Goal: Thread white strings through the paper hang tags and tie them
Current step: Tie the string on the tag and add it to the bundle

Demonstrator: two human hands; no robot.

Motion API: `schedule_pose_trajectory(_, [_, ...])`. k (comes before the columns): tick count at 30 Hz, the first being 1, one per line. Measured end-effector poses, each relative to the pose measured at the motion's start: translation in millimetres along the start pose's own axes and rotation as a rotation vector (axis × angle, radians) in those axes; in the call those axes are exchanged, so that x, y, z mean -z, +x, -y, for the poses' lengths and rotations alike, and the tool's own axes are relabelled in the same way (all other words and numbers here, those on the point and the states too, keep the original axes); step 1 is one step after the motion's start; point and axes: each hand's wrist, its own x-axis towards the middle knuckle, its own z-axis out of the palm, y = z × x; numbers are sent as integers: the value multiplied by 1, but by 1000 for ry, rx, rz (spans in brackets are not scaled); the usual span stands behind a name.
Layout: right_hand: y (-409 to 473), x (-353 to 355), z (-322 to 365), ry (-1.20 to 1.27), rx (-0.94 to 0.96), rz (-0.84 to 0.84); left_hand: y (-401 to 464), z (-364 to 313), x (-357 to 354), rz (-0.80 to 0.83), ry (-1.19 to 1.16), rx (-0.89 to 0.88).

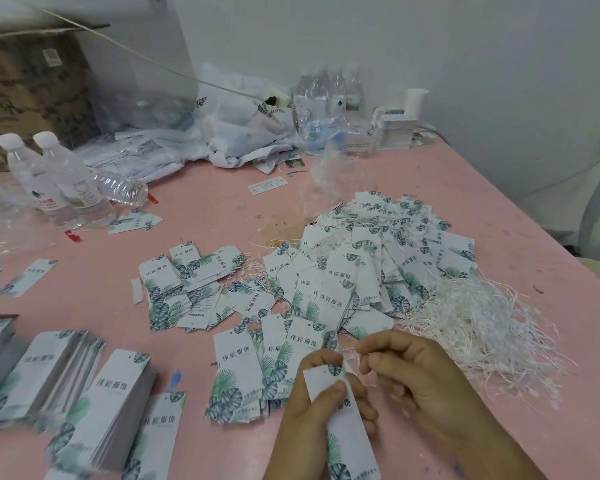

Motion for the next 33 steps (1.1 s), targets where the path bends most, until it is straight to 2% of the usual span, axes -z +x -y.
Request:
schedule_pose_trajectory(7, [-2, -3, -6, 131, 6, 118, -2, -3, 0, 25, 123, 3])
schedule_pose_trajectory(15, [-3, -2, -8, -48, 56, 198, -5, -2, 2, 21, 207, -62])
schedule_pose_trajectory(19, [-4, -5, -6, -115, 65, 168, -6, -1, 1, 10, 223, -126])
schedule_pose_trajectory(29, [-9, -8, -6, -195, 109, 153, -10, 10, 2, -122, 462, -348])
schedule_pose_trajectory(33, [-8, -8, -6, -229, 110, 82, -9, 8, 1, -153, 437, -386])
